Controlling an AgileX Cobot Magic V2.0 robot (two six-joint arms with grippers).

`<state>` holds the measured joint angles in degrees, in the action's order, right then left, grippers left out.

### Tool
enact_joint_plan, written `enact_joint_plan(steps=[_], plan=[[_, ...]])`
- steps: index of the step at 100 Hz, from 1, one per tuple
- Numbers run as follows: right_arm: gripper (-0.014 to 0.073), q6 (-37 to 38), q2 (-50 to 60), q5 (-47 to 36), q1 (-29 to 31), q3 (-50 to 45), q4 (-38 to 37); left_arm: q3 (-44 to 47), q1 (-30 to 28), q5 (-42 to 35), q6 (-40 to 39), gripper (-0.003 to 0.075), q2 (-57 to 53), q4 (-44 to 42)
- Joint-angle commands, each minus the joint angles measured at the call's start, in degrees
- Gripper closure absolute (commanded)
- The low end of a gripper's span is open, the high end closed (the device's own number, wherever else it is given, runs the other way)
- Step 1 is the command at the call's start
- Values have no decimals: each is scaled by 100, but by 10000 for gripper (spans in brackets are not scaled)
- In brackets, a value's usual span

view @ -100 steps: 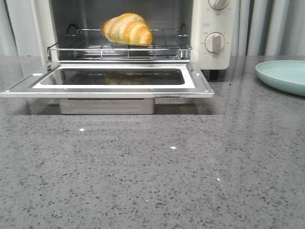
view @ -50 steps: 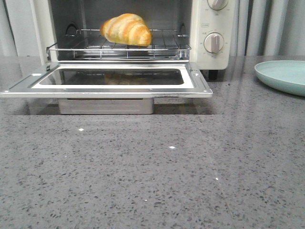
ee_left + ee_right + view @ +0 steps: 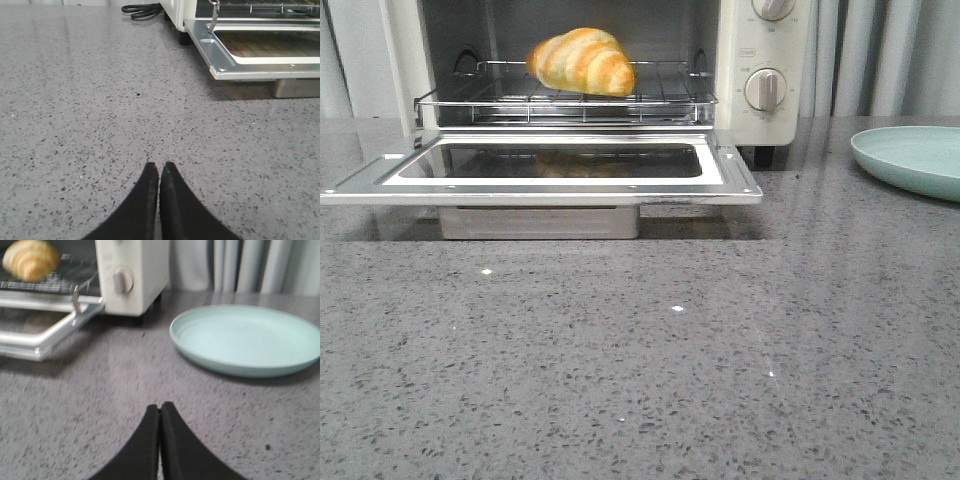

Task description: Put bread in oven

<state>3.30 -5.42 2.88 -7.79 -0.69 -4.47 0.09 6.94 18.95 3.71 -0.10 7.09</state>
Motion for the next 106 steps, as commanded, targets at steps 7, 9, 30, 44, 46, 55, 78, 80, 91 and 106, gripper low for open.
enact_joint_plan(steps=[7, 9, 30, 44, 46, 55, 78, 80, 91, 106], plan=[[641, 13, -16, -59, 263, -127, 56, 119, -27, -397, -49, 741, -155, 27], [641, 13, 31, 17, 269, -127, 56, 119, -27, -397, -49, 741, -155, 27], [641, 13, 700, 1275, 336, -138, 56, 119, -27, -401, -49, 741, -155, 27], [641, 13, 698, 1504, 336, -138, 56, 119, -27, -401, -49, 741, -155, 27], [641, 13, 698, 1504, 336, -138, 56, 119, -27, -401, -49, 741, -155, 27], [641, 13, 698, 1475, 336, -138, 56, 119, -27, -401, -49, 741, -155, 27], [641, 13, 698, 1465, 336, -138, 46, 119, -27, -401, -49, 741, -155, 27], [641, 13, 698, 1465, 336, -138, 46, 119, -27, -401, -49, 741, -155, 27], [641, 13, 698, 1465, 336, -138, 46, 119, -27, -401, -49, 741, -155, 27], [641, 13, 698, 1465, 336, -138, 46, 119, -27, -401, -49, 741, -155, 27]])
